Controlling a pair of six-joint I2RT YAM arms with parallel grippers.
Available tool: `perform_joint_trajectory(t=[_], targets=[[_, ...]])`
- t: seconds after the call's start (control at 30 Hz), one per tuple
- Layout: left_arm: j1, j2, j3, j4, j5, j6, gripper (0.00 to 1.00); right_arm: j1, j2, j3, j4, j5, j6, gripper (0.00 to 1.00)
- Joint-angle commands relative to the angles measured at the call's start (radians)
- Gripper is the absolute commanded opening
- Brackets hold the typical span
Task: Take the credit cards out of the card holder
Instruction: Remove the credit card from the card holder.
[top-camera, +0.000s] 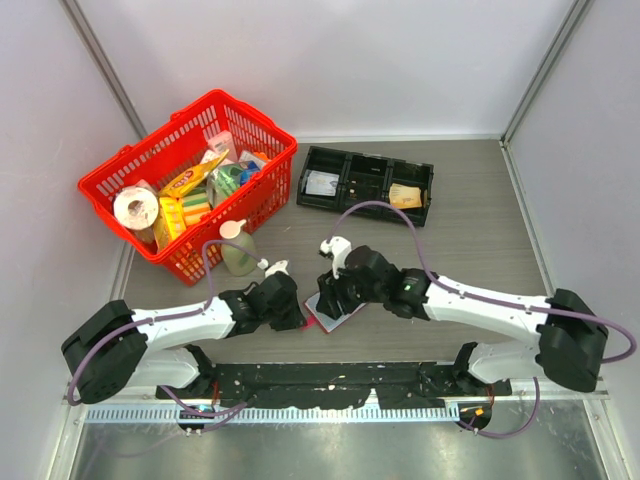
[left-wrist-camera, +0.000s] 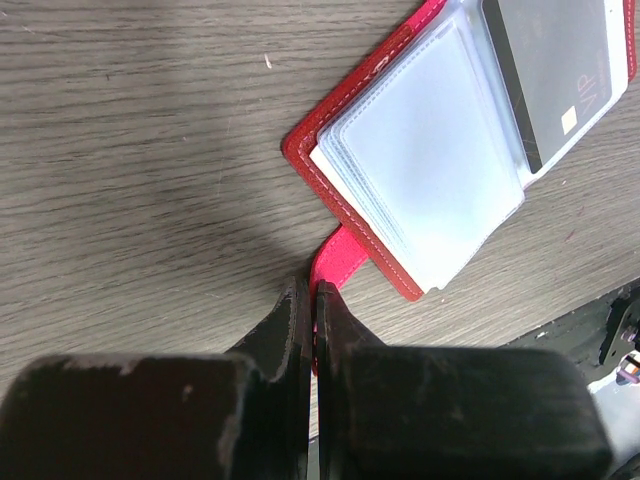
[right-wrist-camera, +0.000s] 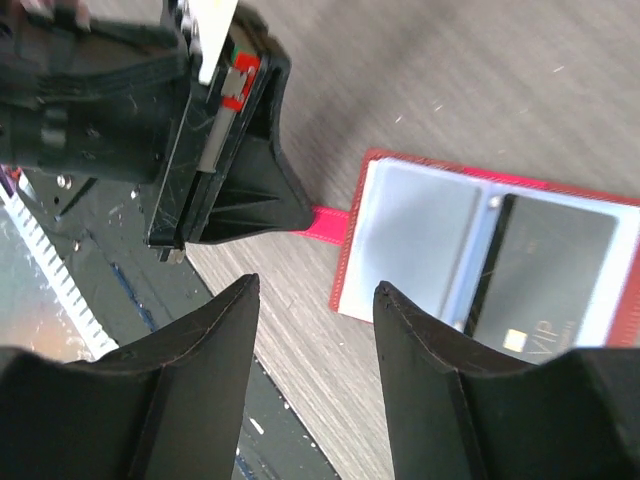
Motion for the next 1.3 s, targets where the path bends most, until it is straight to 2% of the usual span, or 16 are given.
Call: perform_joint_trajectory(t=[0.0, 0.1, 0.2, 0.27, 0.33, 0.5, 0.6, 0.73, 0.9, 1.03, 1.27], targets=[[-0.002, -0.017, -0.006, -0.014, -0.048, 0.014, 0.0, -0.053, -0.117, -0.006, -0.007, 0.118, -0.007, 0.54], [0.01, -0.034, 0.0, -0.049, -0.104, 0.023, 0.0, -0.139, -0.147, -0.035, -0.024, 0.111, 0.003, 0.53], [0.056, -0.046, 0.017, -0.081, -0.129, 0.062, 0.0, -0.188, -0.152, -0.064, -0.008, 0.079, 0.012, 0.46], [0.087, -0.048, 0.037, -0.103, -0.138, 0.086, 0.05, -0.223, -0.138, -0.084, 0.011, 0.053, 0.029, 0.42], [0.096, -0.049, 0.074, -0.132, -0.164, 0.111, 0.16, -0.246, -0.115, -0.114, 0.048, 0.019, 0.052, 0.38], [0.098, -0.069, 0.177, -0.237, -0.256, 0.158, 0.51, -0.295, -0.06, -0.18, 0.217, -0.076, 0.113, 0.25], [0.098, -0.106, 0.229, -0.29, -0.287, 0.166, 0.63, -0.318, -0.02, -0.21, 0.283, -0.125, 0.141, 0.2], [0.096, -0.146, 0.27, -0.267, -0.243, 0.149, 0.65, -0.348, 0.023, -0.239, 0.376, -0.159, 0.161, 0.13], [0.093, -0.137, 0.243, -0.075, -0.082, 0.068, 0.63, -0.392, 0.072, -0.26, 0.424, -0.204, 0.176, 0.09], [0.084, -0.054, 0.218, 0.076, -0.006, 0.017, 0.61, -0.406, 0.128, -0.276, 0.441, -0.241, 0.173, 0.08], [0.078, 0.086, 0.165, 0.284, 0.015, -0.041, 0.57, -0.42, 0.168, -0.319, 0.452, -0.253, 0.202, 0.07]])
